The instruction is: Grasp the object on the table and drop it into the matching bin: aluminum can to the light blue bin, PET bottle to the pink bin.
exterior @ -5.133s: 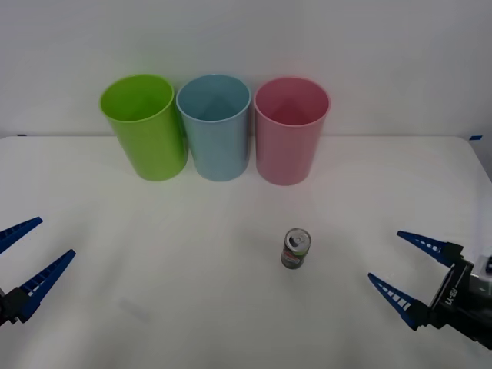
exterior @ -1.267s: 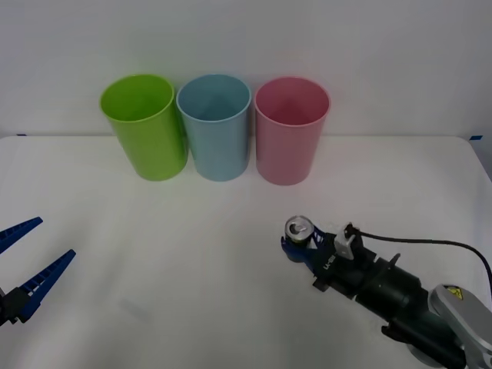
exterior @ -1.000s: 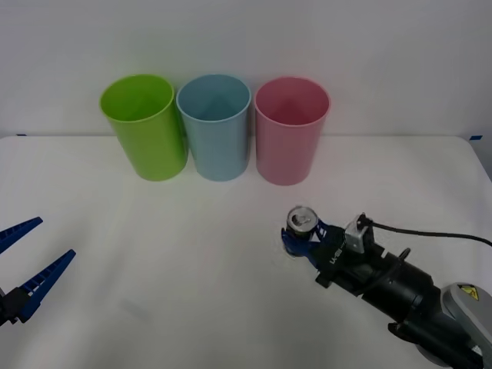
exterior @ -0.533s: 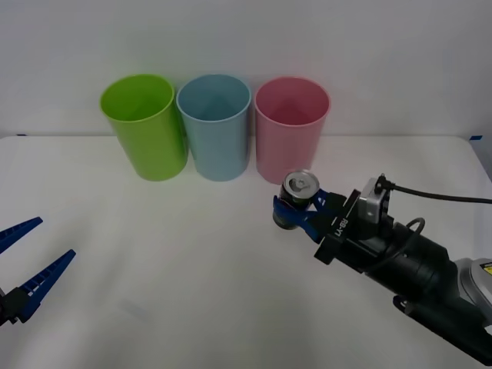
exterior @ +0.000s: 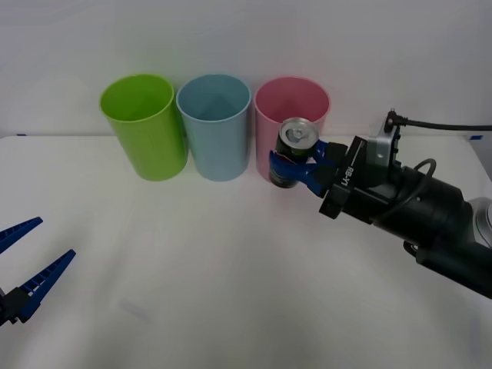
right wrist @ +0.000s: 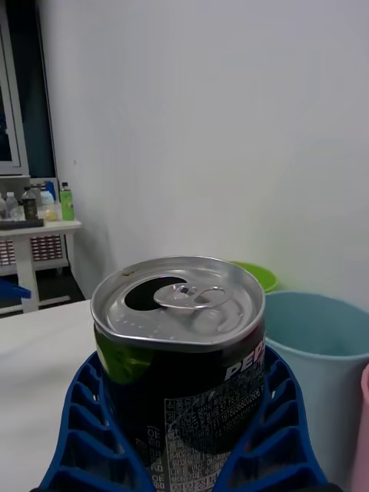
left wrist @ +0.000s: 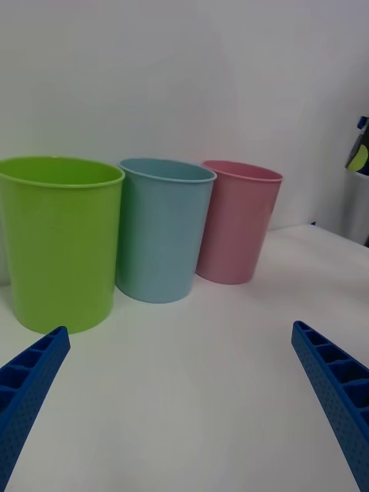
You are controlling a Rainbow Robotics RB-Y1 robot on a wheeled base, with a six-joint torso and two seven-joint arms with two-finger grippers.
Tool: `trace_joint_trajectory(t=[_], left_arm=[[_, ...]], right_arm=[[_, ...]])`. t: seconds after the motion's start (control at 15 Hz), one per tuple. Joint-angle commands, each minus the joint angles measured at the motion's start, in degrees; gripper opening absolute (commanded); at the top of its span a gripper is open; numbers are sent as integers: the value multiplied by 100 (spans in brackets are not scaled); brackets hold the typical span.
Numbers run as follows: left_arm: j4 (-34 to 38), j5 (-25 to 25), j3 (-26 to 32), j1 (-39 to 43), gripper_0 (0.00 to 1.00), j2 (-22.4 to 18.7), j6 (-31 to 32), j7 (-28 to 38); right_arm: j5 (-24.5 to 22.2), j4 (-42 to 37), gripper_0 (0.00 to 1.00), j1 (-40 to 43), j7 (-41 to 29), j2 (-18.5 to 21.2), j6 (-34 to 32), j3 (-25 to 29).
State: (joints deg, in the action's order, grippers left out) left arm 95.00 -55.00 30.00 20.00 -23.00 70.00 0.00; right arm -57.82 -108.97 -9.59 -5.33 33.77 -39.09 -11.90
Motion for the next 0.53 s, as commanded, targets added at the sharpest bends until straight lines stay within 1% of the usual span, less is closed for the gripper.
trace_joint_trajectory(t=[0.07, 0.2, 0.33, 0.53], left_arm=[[0, 0, 0, 0, 100, 0, 0, 0], [0, 0, 0, 0, 100, 0, 0, 0], [0, 0, 0, 0, 100, 0, 0, 0], [0, 0, 0, 0, 100, 0, 0, 0]], right_arm=[[-1, 412, 0, -570, -354, -54, -2, -164], [-80, 957, 0, -1106, -372, -300, -2, -304], [-282, 1537, 0, -1616, -381, -634, -2, -304], [-476, 2328, 0, -2231, -389, -1012, 7, -269]])
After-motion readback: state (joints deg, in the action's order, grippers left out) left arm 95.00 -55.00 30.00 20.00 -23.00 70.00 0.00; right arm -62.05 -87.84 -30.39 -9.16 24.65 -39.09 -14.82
